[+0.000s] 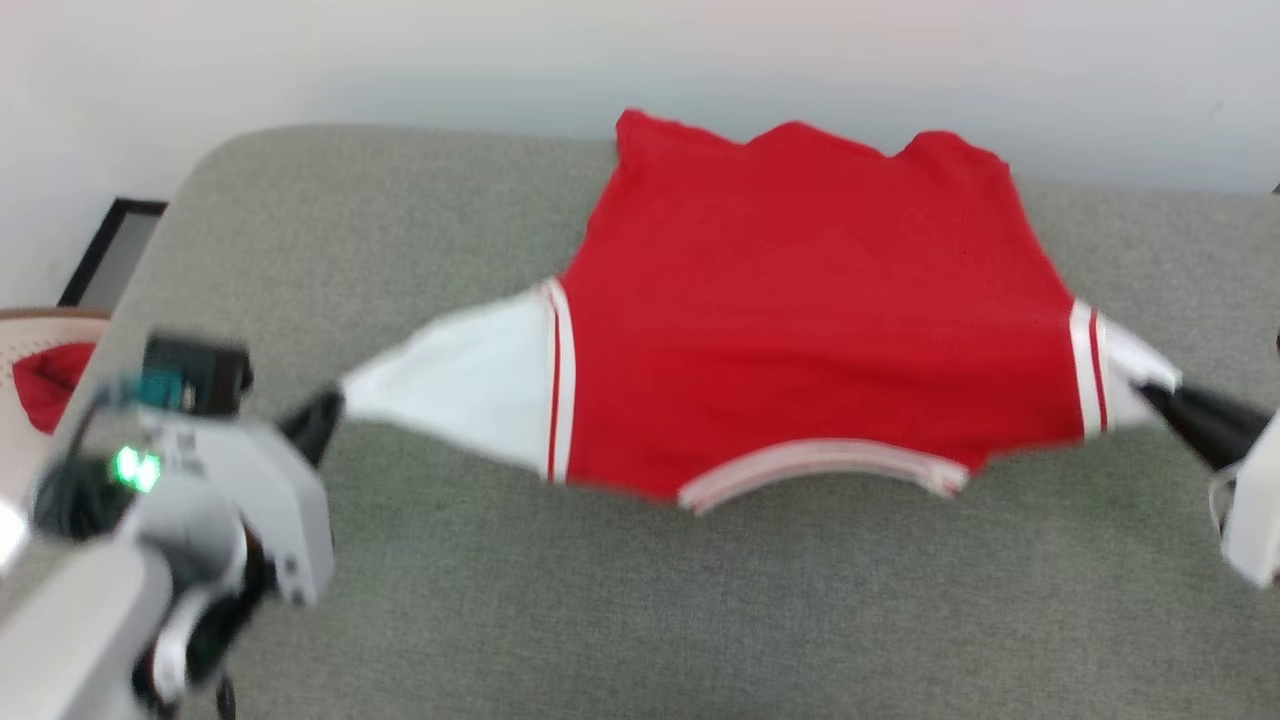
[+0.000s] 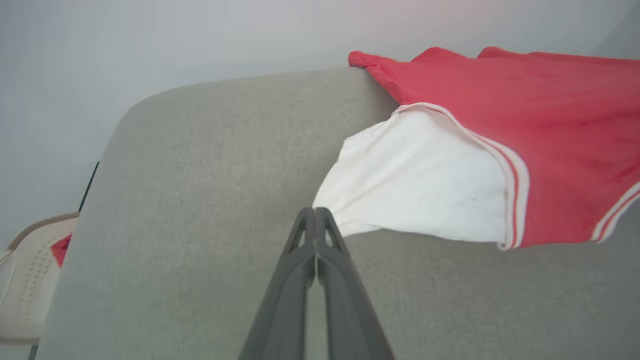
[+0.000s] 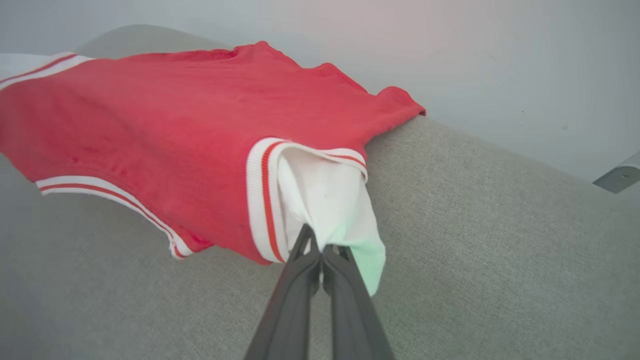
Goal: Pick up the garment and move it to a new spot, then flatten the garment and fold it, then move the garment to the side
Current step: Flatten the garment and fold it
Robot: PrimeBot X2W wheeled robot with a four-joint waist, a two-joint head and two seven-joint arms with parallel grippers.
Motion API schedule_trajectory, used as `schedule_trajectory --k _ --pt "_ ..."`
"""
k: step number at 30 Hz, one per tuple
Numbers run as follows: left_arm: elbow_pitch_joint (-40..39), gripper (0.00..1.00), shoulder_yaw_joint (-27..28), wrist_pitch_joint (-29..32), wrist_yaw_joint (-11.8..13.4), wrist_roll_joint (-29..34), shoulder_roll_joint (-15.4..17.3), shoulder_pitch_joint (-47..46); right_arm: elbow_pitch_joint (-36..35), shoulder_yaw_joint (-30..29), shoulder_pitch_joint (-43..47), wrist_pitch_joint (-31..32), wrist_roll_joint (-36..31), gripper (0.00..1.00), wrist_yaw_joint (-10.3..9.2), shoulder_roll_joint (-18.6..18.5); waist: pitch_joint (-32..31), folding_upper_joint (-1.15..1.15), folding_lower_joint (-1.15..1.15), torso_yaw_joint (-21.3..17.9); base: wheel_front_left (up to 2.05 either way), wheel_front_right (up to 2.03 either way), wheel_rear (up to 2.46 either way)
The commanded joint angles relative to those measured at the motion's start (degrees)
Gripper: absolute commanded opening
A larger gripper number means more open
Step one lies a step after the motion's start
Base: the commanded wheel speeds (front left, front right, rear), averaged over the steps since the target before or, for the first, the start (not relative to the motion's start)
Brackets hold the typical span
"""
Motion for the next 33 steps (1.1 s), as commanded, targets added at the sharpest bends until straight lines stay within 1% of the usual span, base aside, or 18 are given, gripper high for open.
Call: schedule_trajectory --k 1,5,8,11,14,16,19,23,27,31,32,33 --pt "-0.2 0.0 0.3 0.0 0.6 -0.5 0.2 1.2 -0.3 -0.2 1.1 0.2 0.3 0.0 -0.02 -0.3 -1.6 0.0 0.0 -0.2 0.0 0.0 0.0" --pt "-9.0 0.0 1.3 0.8 6.1 -2.7 2.9 11.3 -4.3 -1.3 8.4 3.3 2.5 0.0 -0.02 -3.4 -2.4 0.0 0.0 0.0 0.0 0.0 0.0" --pt "-13.5 0.0 2.1 0.9 9.8 -4.3 4.3 18.1 -6.4 -2.8 13.9 5.0 4.1 0.0 -0.02 -4.6 -2.8 0.0 0.0 0.1 0.0 0.0 0.0" --pt "-16.8 0.0 3.1 0.1 12.9 -5.7 5.3 23.8 -7.8 -4.8 19.0 6.0 4.9 0.0 -0.02 -5.1 -2.9 0.0 0.0 0.3 0.0 0.0 0.0" --pt "-18.6 0.0 3.7 -1.0 14.7 -7.0 5.3 28.5 -8.5 -6.9 23.7 6.9 5.0 0.0 -0.02 -4.4 -2.8 0.0 0.0 0.4 0.0 0.0 0.0" --pt "-19.6 0.0 4.1 -1.8 15.3 -7.6 4.9 30.4 -9.0 -8.3 26.3 7.5 4.5 0.0 -0.02 -3.8 -2.7 0.0 0.0 0.5 0.0 0.0 0.0" --pt "-19.9 0.0 3.8 -2.9 15.5 -7.7 4.3 32.3 -9.1 -10.0 29.4 8.3 3.6 0.0 -0.02 -2.5 -2.6 0.0 0.0 0.6 0.0 0.0 0.0" --pt "-18.4 0.0 3.2 -4.1 14.9 -7.0 3.5 32.6 -9.7 -11.6 31.8 9.7 1.9 0.0 -0.02 0.1 -2.4 0.0 0.0 0.6 0.0 0.0 0.0" --pt "-16.8 0.0 2.2 -5.0 13.6 -6.4 2.1 31.1 -10.3 -12.3 32.4 11.2 0.1 0.0 -0.02 2.8 -2.2 0.0 0.0 0.3 0.0 0.0 0.0" --pt "-15.3 0.0 1.3 -5.6 12.8 -6.1 0.6 30.0 -11.4 -12.8 31.9 12.6 -1.9 0.0 -0.02 4.1 -1.6 0.0 0.0 -0.3 0.0 0.0 0.0" --pt "-15.0 0.0 1.2 -5.7 12.8 -6.0 0.3 29.8 -11.7 -12.9 31.7 12.6 -2.7 0.32 -0.02 4.2 -1.4 0.0 0.0 -0.4 0.0 0.0 0.0" --pt "-14.6 0.0 1.1 -5.9 12.8 -5.9 0.1 29.6 -12.0 -13.0 31.6 12.8 -3.0 0.46 -0.02 4.4 -1.3 0.0 0.0 -0.6 0.0 0.0 0.0"
